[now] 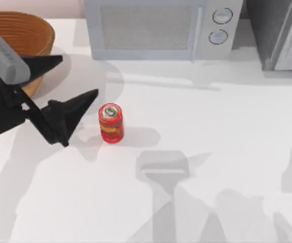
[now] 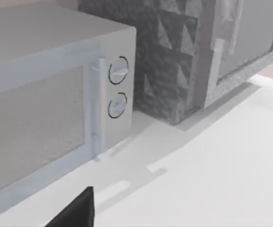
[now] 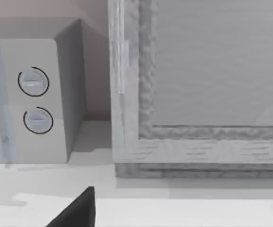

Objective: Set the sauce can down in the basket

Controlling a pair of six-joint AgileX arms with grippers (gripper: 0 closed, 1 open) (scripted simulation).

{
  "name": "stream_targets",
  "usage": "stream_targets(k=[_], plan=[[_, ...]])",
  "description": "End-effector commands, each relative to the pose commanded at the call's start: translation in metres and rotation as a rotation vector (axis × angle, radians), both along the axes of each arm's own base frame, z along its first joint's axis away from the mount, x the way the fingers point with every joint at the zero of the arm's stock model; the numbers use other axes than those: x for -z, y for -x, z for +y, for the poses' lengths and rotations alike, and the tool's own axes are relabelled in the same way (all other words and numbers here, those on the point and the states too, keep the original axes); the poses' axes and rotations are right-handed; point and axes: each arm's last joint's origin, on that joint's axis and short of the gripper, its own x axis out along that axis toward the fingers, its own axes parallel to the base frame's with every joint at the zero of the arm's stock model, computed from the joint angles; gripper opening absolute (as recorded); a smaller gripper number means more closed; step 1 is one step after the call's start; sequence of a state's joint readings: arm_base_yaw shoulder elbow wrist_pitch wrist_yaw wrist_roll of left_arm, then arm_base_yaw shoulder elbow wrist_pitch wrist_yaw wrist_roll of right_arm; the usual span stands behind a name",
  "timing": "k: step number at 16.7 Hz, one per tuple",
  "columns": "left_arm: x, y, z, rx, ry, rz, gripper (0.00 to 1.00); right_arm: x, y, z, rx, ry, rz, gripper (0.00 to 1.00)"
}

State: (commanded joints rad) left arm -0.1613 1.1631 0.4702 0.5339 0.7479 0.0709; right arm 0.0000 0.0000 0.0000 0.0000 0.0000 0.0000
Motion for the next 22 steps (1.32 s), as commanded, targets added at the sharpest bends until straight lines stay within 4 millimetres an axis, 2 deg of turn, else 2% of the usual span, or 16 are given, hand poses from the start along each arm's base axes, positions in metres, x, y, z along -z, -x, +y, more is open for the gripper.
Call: stream_targets(k=[2,5,9,12,15,18,22], plan=[[0.019,-0.034,-0.007,0.120,0.008,0.028,1.00,0.000,0.000,0.000,0.000,0.000,0.000,1.00],[0.064,-0.079,-0.012,0.275,0.029,0.058,1.00,0.000,0.000,0.000,0.000,0.000,0.000,1.00],[0.134,-0.114,-0.003,0.432,0.065,0.052,1.00,0.000,0.000,0.000,0.000,0.000,0.000,1.00],[0.175,-0.126,0.012,0.505,0.081,0.004,1.00,0.000,0.000,0.000,0.000,0.000,0.000,1.00],[0.200,-0.130,0.029,0.539,0.082,-0.054,1.00,0.000,0.000,0.000,0.000,0.000,0.000,1.00],[0.210,-0.131,0.040,0.545,0.075,-0.092,1.00,0.000,0.000,0.000,0.000,0.000,0.000,1.00],[0.211,-0.131,0.041,0.545,0.074,-0.096,1.00,0.000,0.000,0.000,0.000,0.000,0.000,1.00]])
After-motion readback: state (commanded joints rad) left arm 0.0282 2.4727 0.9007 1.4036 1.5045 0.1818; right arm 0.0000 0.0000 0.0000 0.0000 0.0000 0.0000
